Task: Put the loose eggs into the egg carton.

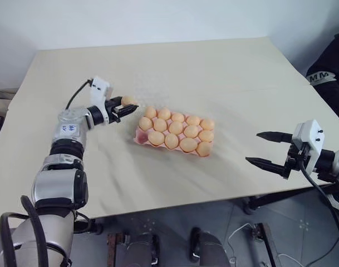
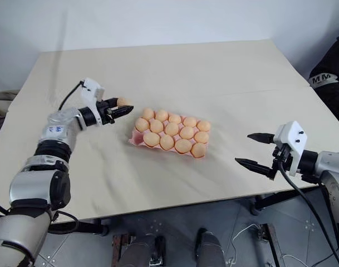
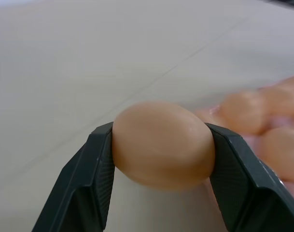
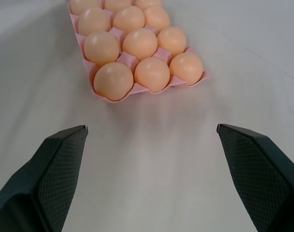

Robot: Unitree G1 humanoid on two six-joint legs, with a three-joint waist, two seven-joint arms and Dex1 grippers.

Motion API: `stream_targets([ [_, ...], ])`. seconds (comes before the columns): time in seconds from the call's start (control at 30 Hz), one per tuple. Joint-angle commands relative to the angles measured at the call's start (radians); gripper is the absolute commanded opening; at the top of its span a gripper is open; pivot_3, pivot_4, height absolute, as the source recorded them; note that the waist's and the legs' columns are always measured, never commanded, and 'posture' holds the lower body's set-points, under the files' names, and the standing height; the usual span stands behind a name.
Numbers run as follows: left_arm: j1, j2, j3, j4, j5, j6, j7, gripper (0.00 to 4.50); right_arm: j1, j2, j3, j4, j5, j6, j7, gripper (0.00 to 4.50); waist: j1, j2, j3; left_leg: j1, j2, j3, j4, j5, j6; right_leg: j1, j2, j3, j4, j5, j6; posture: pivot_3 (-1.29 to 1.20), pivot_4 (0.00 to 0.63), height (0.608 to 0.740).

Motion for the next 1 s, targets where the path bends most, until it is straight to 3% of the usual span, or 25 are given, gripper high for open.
stream_targets([
  [0.03, 0.114, 0.038, -0.04, -0.284, -0.063, 0.148, -0.134, 2.4, -0.001, -0.007, -0.038, -0.029, 0.016, -0.004, -0.008, 4.5, -0.003, 0.0, 0.0, 0.0, 0.0, 0.0, 0.0, 0.0, 0.0, 0.0, 0.0, 0.0, 0.0, 0.0, 0.0, 0.0, 0.15, 0.74],
  [0.27, 0.294, 0.089, -0.112, -0.566, -0.077, 0.281, -0.203, 2.4, 0.006, -0.003, -0.04, -0.032, 0.018, -0.007, -0.016, 4.5, -0.012, 0.0, 0.0, 0.001, 0.0, 0.0, 0.001, 0.001, 0.001, 0.0, 0.0, 0.002, 0.002, 0.0, 0.0, 0.0, 0.15, 0.74],
  [0.6, 0.295, 0.08, -0.124, -0.571, -0.073, 0.29, -0.163, 2.4, 0.032, -0.004, -0.06, -0.049, 0.024, -0.005, -0.026, 4.5, -0.004, 0.0, 0.0, 0.001, 0.0, 0.0, 0.001, 0.0, -0.003, 0.0, -0.001, 0.002, 0.003, 0.001, -0.001, 0.0, 0.15, 0.74],
  [0.8, 0.267, 0.065, -0.125, -0.52, -0.069, 0.271, -0.135, 4.35, 0.036, -0.007, -0.069, -0.05, 0.025, -0.005, -0.026, 4.5, 0.001, 0.0, 0.0, 0.001, 0.0, 0.0, 0.001, 0.002, 0.002, 0.0, -0.001, 0.002, 0.003, 0.001, -0.001, 0.0, 0.15, 0.74],
  [1.0, 0.27, 0.079, -0.126, -0.544, -0.073, 0.273, -0.136, 4.49, 0.039, -0.01, -0.079, -0.052, 0.024, -0.005, -0.025, 4.5, 0.001, 0.0, 0.0, 0.001, 0.0, 0.0, 0.001, 0.002, 0.002, 0.0, -0.001, 0.002, 0.003, 0.001, -0.001, 0.0, 0.15, 0.74],
])
